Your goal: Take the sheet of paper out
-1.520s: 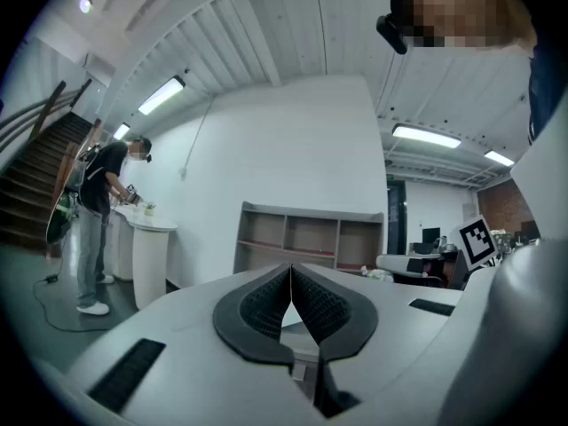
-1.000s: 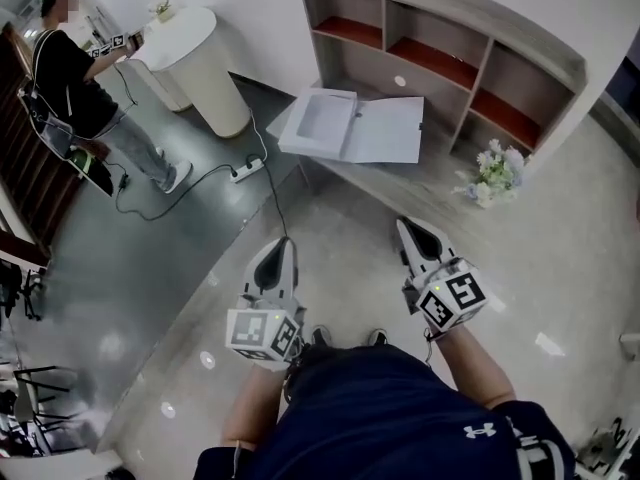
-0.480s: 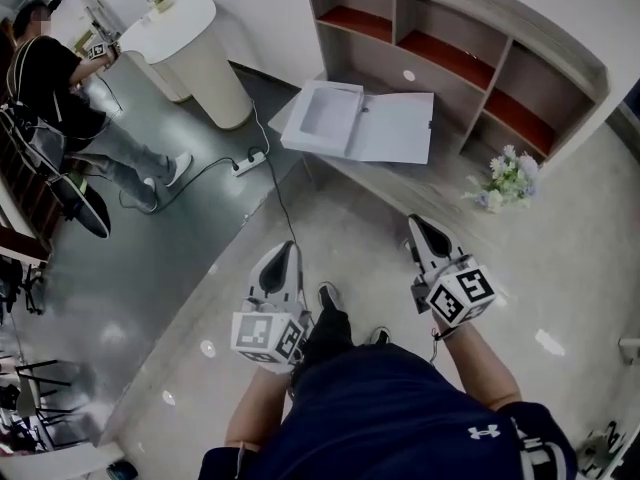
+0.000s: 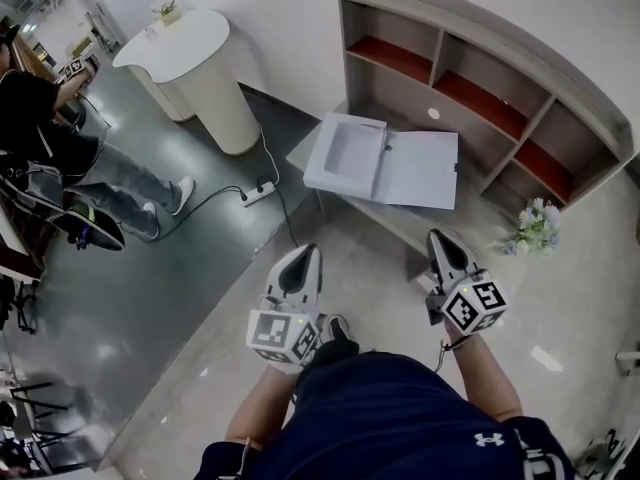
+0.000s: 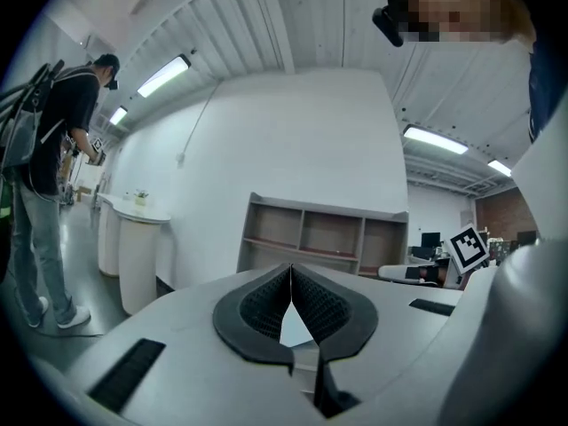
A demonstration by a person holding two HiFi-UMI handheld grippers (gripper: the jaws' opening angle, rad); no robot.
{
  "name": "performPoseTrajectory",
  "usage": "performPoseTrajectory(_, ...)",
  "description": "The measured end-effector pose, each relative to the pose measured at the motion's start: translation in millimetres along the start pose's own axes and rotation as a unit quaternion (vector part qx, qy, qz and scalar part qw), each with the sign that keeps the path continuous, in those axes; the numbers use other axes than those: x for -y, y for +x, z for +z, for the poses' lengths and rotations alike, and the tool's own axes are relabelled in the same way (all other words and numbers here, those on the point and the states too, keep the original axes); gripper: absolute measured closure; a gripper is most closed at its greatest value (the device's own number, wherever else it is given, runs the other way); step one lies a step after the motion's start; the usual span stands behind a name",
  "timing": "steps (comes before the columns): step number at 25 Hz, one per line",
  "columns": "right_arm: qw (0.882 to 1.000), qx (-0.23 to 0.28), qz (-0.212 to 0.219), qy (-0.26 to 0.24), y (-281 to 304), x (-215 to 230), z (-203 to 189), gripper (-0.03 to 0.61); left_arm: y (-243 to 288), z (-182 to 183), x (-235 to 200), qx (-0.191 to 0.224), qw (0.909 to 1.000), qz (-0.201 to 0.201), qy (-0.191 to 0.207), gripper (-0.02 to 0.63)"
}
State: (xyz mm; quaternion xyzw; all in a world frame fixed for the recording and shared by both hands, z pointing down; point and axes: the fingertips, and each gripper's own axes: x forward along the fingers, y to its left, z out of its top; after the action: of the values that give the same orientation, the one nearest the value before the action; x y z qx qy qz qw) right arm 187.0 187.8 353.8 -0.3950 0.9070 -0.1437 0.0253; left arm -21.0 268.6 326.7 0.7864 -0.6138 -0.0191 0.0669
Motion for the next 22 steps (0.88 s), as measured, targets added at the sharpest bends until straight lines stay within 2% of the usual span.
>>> performPoseTrajectory(9, 0.999, -0.022, -0.042, -0.010, 71, -15, -9, 0.565, 27, 0, -96, -0.007, 0.9995, -0.016, -0.025, 0.597)
performPoseTrajectory(16, 0.997, -0.051, -0.050, -0.002, 103, -16, -29, 0.565, 47, -20, -127, -0.031, 0.9982, -0.019, -0.048, 0.598)
performPoseTrajectory(22, 0.996, -0.066, -0.055, -0.012, 132, 4, -40, 0.565, 75, -30, -138, -0.049, 0.9974, -0.023, -0.048, 0.597)
